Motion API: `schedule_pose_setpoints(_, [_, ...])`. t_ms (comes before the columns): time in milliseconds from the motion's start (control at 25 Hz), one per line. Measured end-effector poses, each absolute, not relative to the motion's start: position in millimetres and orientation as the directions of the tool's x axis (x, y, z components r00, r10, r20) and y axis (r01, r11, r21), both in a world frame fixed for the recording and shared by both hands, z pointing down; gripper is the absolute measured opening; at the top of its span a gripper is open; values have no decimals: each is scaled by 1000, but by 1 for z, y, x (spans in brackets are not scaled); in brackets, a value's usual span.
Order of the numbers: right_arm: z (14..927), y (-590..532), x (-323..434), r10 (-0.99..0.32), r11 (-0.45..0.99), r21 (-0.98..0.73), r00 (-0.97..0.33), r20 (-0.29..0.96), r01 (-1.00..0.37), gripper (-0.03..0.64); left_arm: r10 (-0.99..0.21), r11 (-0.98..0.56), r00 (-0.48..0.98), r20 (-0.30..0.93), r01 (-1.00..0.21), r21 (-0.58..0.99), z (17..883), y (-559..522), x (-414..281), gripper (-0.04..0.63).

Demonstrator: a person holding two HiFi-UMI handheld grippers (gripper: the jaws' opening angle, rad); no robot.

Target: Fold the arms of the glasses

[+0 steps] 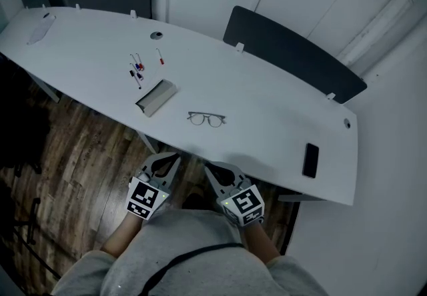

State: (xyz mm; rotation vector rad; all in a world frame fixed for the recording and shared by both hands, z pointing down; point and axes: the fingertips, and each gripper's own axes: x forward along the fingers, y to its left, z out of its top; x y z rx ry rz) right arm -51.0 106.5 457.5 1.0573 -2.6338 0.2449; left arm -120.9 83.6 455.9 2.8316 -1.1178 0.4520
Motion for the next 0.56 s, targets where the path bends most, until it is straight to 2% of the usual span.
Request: schedule_pose_setpoints(560, [457, 200, -63, -702, 657, -76, -646, 301, -750, 20, -627, -760, 719, 300, -649, -32, 467, 178, -136, 15])
